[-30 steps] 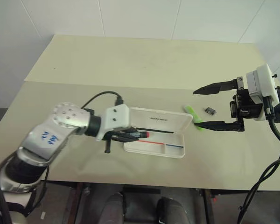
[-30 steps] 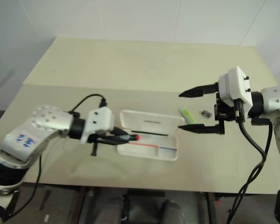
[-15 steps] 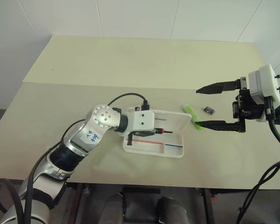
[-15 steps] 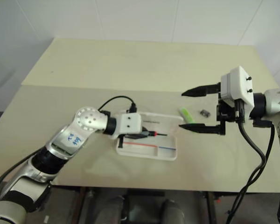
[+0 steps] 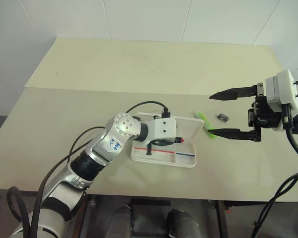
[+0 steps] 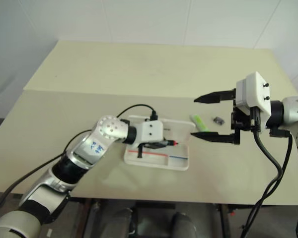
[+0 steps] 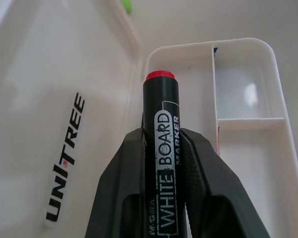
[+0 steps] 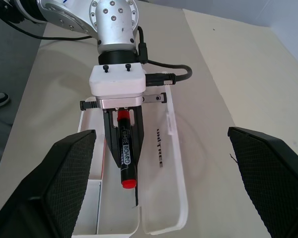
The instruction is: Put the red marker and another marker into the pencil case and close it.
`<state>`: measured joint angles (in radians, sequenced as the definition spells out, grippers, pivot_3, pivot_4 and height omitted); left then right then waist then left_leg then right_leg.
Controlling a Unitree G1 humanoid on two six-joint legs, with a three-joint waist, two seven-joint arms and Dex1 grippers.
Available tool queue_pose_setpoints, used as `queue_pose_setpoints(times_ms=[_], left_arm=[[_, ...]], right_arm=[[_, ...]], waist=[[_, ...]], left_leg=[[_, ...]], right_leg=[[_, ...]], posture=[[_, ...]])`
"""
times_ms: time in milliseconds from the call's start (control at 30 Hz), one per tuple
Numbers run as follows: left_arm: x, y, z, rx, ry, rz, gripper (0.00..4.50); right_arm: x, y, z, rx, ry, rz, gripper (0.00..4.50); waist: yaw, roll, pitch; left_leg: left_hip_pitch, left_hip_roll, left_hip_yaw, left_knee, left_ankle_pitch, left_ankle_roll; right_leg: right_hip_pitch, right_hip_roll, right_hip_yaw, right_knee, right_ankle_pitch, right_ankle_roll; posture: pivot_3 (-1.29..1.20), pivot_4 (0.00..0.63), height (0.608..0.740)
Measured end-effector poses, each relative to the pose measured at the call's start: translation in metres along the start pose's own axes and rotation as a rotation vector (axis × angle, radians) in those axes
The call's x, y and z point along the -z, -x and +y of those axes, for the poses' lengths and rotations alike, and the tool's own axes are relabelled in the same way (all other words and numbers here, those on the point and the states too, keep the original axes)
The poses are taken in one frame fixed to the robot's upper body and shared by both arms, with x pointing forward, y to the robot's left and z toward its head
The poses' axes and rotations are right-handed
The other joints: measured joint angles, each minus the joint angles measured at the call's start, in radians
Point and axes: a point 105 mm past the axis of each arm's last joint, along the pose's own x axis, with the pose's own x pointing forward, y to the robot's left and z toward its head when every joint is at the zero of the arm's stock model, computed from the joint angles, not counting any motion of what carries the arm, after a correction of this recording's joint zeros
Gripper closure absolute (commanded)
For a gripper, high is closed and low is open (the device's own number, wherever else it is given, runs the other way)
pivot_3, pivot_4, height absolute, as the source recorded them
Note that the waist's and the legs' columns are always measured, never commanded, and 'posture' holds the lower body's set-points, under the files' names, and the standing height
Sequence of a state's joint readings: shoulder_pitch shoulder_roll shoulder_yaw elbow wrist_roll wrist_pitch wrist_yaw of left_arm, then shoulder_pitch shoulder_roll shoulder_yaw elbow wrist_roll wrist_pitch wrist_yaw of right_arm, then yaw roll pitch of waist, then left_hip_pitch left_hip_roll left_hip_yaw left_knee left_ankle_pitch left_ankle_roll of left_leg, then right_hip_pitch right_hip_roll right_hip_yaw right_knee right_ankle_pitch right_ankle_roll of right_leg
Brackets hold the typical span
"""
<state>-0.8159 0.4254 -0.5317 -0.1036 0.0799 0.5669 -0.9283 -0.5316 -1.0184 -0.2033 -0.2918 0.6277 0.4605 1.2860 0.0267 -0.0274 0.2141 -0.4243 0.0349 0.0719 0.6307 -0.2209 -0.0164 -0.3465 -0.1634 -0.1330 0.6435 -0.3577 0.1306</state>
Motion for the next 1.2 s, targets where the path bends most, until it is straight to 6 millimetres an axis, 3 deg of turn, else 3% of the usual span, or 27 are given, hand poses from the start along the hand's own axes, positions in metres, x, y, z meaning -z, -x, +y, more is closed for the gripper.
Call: queue_pose_setpoints(times_ms=[233, 267, 467, 533, 633, 767, 967, 1200], left_arm=[[-0.002, -0.001, -0.003, 0.021, -0.009, -0.008, 0.22], [-0.002, -0.001, -0.003, 0.021, -0.011, -0.008, 0.04], [-0.003, 0.01, 0.002, -0.008, -0.038, -0.003, 0.04], [-0.009, 0.022, 0.004, -0.035, -0.028, -0.031, 0.04], [-0.02, 0.053, 0.008, -0.089, 0.009, -0.093, 0.04], [-0.023, 0.089, -0.007, -0.089, 0.099, -0.182, 0.04], [-0.02, 0.145, 0.007, -0.266, 0.188, -0.217, 0.04], [-0.019, 0.159, 0.013, -0.328, 0.228, -0.226, 0.04]], right_arm=[[0.0, 0.0, 0.0, 0.001, 0.0, 0.0, 0.0], [0.0, 0.0, 0.0, 0.001, 0.001, 0.0, 0.0], [0.014, 0.007, -0.011, 0.061, -0.031, 0.048, 0.0], [0.034, 0.014, -0.02, 0.115, -0.065, 0.119, 0.0], [0.084, 0.025, -0.024, 0.18, -0.202, 0.252, 0.0], [0.118, 0.025, -0.033, 0.252, -0.255, 0.354, 0.0], [0.143, 0.013, -0.034, 0.287, -0.319, 0.399, 0.0], [0.157, 0.002, -0.033, 0.325, -0.398, 0.407, 0.0]], waist=[[0.0, 0.0, 0.0], [0.0, 0.0, 0.0], [-0.001, 0.0, 0.0], [-0.002, 0.0, 0.0], [-0.003, 0.001, 0.0], [-0.016, 0.003, 0.0], [-0.019, 0.003, 0.0], [-0.002, 0.003, 0.0]], left_leg=[[0.0, 0.0, 0.0, 0.0, 0.0, 0.0], [0.0, 0.0, 0.0, 0.0, 0.0, 0.0], [0.0, 0.0, 0.0, 0.0, 0.0, 0.0], [0.0, 0.0, 0.0, 0.0, 0.0, 0.0], [0.0, 0.0, 0.0, 0.0, 0.0, 0.0], [0.001, 0.001, 0.0, -0.001, 0.0, 0.0], [0.002, 0.001, -0.001, 0.0, 0.0, 0.0], [0.001, 0.001, -0.001, 0.0, 0.0, 0.0]], right_leg=[[0.0, 0.0, 0.0, 0.0, 0.0, 0.0], [0.0, 0.0, 0.0, 0.0, 0.0, 0.0], [0.0, 0.0, 0.0, 0.0, 0.0, 0.0], [0.001, 0.0, 0.0, 0.0, 0.0, 0.0], [0.001, 0.0, 0.0, 0.0, 0.0, 0.0], [0.0, 0.0, 0.0, 0.001, 0.0, 0.0], [0.002, 0.0, 0.0, 0.0, 0.0, 0.0], [0.002, 0.0, 0.0, 0.0, 0.0, 0.0]], posture=[[0.0, 0.15, 0.74], [0.0, 0.15, 0.74], [0.0, 0.15, 0.74], [0.0, 0.15, 0.74], [0.0, 0.15, 0.74], [0.0, 0.15, 0.74], [0.0, 0.15, 0.74], [0.0, 0.15, 0.74]])
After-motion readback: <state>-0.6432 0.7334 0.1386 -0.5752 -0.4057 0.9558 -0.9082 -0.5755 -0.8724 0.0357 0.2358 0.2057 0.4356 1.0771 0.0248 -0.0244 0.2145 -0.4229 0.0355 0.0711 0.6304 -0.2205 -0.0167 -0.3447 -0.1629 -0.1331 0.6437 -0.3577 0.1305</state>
